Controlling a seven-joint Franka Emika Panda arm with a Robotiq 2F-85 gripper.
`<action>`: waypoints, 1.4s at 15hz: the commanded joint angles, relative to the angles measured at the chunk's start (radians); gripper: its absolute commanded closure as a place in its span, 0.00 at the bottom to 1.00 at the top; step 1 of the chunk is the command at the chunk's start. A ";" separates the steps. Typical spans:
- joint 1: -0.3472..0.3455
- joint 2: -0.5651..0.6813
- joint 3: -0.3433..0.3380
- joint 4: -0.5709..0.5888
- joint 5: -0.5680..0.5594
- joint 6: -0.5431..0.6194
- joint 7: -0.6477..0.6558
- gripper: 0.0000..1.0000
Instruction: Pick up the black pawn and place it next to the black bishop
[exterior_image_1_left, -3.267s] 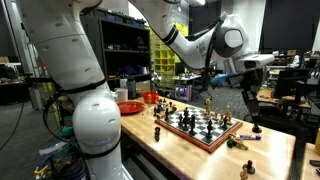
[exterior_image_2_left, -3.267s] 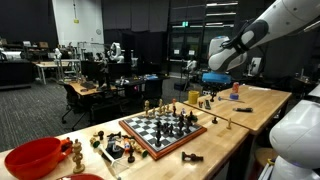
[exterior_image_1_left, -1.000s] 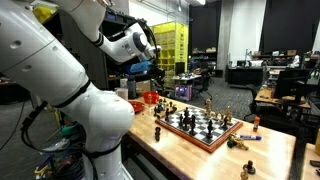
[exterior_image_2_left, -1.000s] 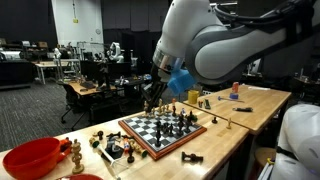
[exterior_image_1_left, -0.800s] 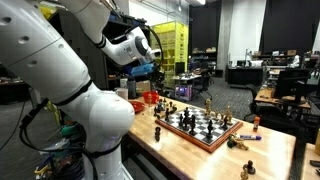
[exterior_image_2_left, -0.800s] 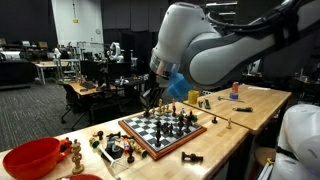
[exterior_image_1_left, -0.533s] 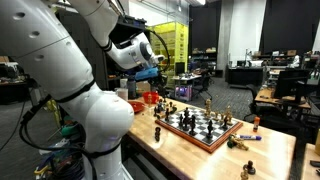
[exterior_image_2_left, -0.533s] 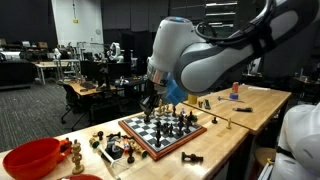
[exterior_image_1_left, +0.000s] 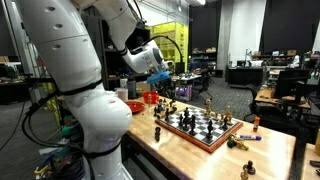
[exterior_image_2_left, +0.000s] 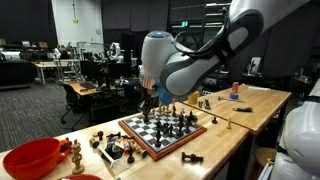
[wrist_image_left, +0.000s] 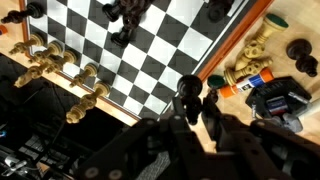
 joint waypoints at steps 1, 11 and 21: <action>-0.022 0.098 0.009 0.083 -0.096 -0.053 0.029 0.94; 0.019 0.227 -0.076 0.165 -0.166 -0.168 0.061 0.94; 0.055 0.207 -0.119 0.136 0.047 -0.211 0.015 0.94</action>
